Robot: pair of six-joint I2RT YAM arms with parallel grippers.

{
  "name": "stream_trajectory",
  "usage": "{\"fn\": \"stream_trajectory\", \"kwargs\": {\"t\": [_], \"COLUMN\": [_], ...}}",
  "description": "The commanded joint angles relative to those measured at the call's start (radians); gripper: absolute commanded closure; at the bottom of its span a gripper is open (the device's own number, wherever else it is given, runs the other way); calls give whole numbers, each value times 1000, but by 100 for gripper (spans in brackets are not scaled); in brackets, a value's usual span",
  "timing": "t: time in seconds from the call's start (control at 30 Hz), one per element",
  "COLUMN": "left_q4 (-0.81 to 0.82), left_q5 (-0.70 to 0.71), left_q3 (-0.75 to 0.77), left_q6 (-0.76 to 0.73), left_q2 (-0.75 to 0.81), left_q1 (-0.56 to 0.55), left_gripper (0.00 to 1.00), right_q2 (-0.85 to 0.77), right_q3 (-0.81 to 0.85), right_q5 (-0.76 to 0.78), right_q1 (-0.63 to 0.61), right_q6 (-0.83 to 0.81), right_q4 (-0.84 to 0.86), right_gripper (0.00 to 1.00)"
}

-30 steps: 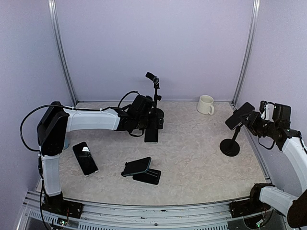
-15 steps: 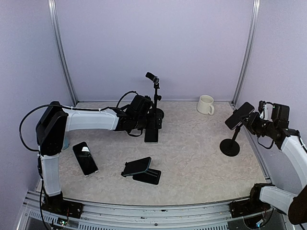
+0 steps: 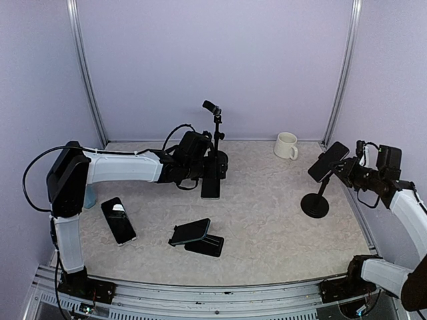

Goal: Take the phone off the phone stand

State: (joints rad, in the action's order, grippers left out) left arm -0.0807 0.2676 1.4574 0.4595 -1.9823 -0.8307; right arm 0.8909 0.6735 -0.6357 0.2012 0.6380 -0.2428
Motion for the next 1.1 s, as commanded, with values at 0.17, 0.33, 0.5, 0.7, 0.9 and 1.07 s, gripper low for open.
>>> {"fn": "stream_trajectory", "kwargs": {"t": [0.17, 0.33, 0.5, 0.7, 0.9, 1.07], "left_q4": [55, 94, 153, 138, 100, 86], "left_q5": [-66, -154, -316, -391, -421, -455], "left_q3": [1, 0, -5, 57, 125, 142], "left_q6": [-55, -87, -165, -198, -186, -183], "left_q2": [64, 83, 108, 87, 45, 30], "left_q1": [-32, -58, -88, -141, -158, -160], "left_gripper": [1, 1, 1, 1, 1, 1], "right_q2": [32, 66, 100, 141, 184, 217], "right_q3": [35, 51, 74, 80, 88, 101], "right_q5": [-38, 3, 28, 71, 112, 141], "right_q1": [-122, -234, -330, -433, -525, -584], "right_q6": [15, 45, 68, 91, 105, 108], "right_q4": [170, 231, 276, 340, 390, 409], "right_gripper": [88, 91, 92, 94, 96, 100]}}
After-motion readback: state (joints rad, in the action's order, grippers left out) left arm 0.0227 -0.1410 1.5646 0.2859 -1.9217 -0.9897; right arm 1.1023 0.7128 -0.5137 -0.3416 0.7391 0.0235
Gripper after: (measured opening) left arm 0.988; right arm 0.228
